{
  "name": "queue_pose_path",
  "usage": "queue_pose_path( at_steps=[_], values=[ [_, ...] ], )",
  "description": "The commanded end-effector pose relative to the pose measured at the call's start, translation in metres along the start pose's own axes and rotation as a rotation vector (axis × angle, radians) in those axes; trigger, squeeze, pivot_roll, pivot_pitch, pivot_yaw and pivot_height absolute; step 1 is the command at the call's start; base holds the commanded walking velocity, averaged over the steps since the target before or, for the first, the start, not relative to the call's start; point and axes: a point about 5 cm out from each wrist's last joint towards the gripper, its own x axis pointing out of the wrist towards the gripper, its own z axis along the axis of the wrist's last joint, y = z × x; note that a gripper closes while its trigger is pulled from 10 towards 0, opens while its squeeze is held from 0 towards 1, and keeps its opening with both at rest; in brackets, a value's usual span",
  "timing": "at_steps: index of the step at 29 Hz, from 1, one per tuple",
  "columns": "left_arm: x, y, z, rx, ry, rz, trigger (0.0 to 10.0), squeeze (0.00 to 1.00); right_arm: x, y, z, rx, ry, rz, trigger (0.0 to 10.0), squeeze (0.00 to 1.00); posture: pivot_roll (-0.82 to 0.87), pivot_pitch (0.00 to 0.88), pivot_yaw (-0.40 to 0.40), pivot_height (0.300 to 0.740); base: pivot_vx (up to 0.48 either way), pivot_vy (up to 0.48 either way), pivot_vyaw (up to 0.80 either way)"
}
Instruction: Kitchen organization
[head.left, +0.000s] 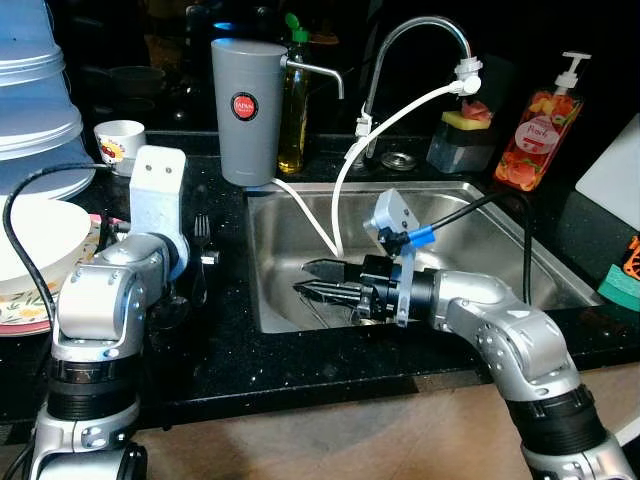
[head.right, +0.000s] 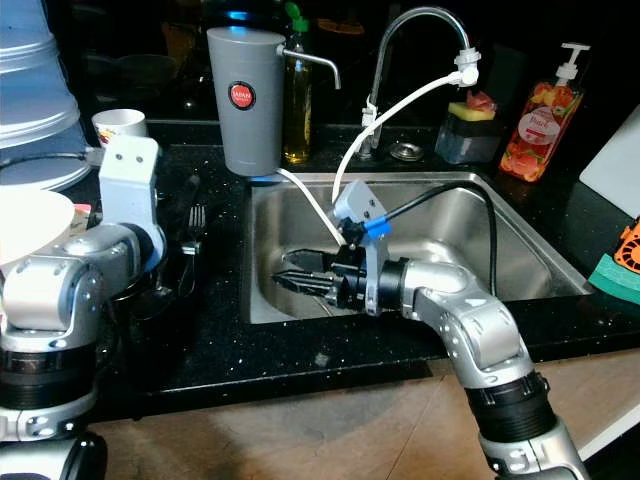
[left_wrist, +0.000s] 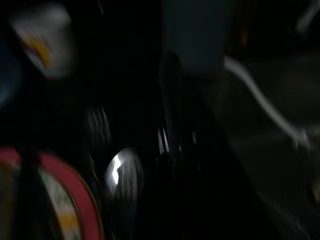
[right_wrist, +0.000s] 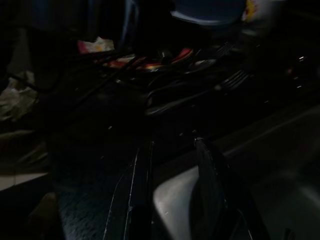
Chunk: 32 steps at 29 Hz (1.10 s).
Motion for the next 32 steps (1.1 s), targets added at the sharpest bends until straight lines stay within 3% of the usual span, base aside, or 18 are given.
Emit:
queue_pose_path(
  at_steps=[1, 8, 10, 16, 20, 23, 26, 32],
  values=[
    [-0.004, -0.004, 0.016, -0.004, -0.117, -0.023, 0.0, 0.00, -0.002, -0.005, 0.004, 0.012, -0.033, -0.031, 10.0, 0.00, -0.02, 0.001, -0.066, 0.740, 0.000, 0.000, 0.00],
    [-0.007, -0.005, 0.020, 0.017, -0.179, -0.057, 0.0, 0.00, -0.003, -0.023, 0.012, 0.030, -0.108, -0.185, 10.0, 0.00, -0.02, 0.003, -0.066, 0.740, 0.000, 0.000, 0.00],
    [-0.006, -0.006, 0.017, 0.010, -0.175, -0.068, 0.0, 0.00, -0.005, -0.040, 0.021, 0.056, -0.187, -0.343, 10.0, 0.00, -0.02, 0.004, -0.067, 0.740, 0.000, 0.000, 0.00],
    [-0.003, -0.005, 0.011, 0.017, -0.179, -0.066, 0.0, 0.00, -0.010, -0.060, 0.025, 0.112, -0.248, -0.526, 10.0, 0.00, -0.02, 0.015, -0.068, 0.740, 0.000, 0.000, 0.00],
    [-0.007, -0.008, 0.017, 0.008, -0.280, -0.128, 0.0, 0.00, -0.005, -0.061, 0.024, 0.132, -0.274, -0.558, 10.0, 0.00, -0.02, 0.017, -0.068, 0.740, 0.000, 0.000, 0.00],
    [-0.008, -0.009, 0.019, 0.000, -0.295, -0.132, 0.0, 0.00, -0.004, -0.060, 0.023, 0.138, -0.279, -0.561, 10.0, 0.00, -0.02, 0.017, -0.068, 0.740, 0.000, 0.000, 0.00],
    [-0.008, -0.008, 0.017, 0.026, -0.314, -0.153, 0.0, 0.00, -0.002, -0.067, 0.020, 0.183, -0.313, -0.655, 10.0, 0.00, 0.00, 0.024, -0.050, 0.740, 0.000, 0.000, 0.00],
    [-0.007, -0.007, 0.016, 0.038, -0.338, -0.139, 0.0, 0.00, -0.001, -0.070, 0.017, 0.177, -0.307, -0.704, 10.0, 0.00, 0.00, 0.023, -0.047, 0.740, 0.000, 0.000, 0.00]
  ],
)
